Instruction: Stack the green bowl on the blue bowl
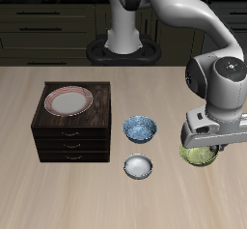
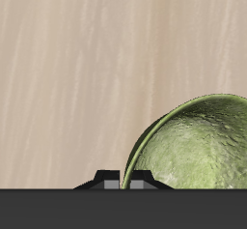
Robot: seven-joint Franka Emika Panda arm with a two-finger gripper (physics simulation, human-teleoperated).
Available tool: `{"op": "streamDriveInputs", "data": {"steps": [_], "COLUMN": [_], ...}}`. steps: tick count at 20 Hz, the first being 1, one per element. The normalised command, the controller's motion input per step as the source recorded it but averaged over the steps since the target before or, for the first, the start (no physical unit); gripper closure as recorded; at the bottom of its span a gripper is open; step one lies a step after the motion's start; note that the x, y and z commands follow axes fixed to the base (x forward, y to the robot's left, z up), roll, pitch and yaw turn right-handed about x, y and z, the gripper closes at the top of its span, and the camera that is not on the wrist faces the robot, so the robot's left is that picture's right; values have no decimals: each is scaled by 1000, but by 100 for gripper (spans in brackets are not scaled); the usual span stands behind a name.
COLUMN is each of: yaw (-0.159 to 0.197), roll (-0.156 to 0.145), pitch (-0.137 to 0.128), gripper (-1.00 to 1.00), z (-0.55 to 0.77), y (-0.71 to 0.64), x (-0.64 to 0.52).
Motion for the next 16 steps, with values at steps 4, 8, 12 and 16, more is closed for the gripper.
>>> {"op": "streamDriveInputs", "data": {"steps": [4, 8, 12, 16], "yaw": [2, -2, 2, 15], "roll": [2, -14, -8, 9], "pitch": [-73, -67, -77, -113], "gripper": [100, 100, 100, 100], "z": [418, 470, 474, 619], "y": [-149, -223, -180, -173], "x": [-87, -100, -93, -147]}}
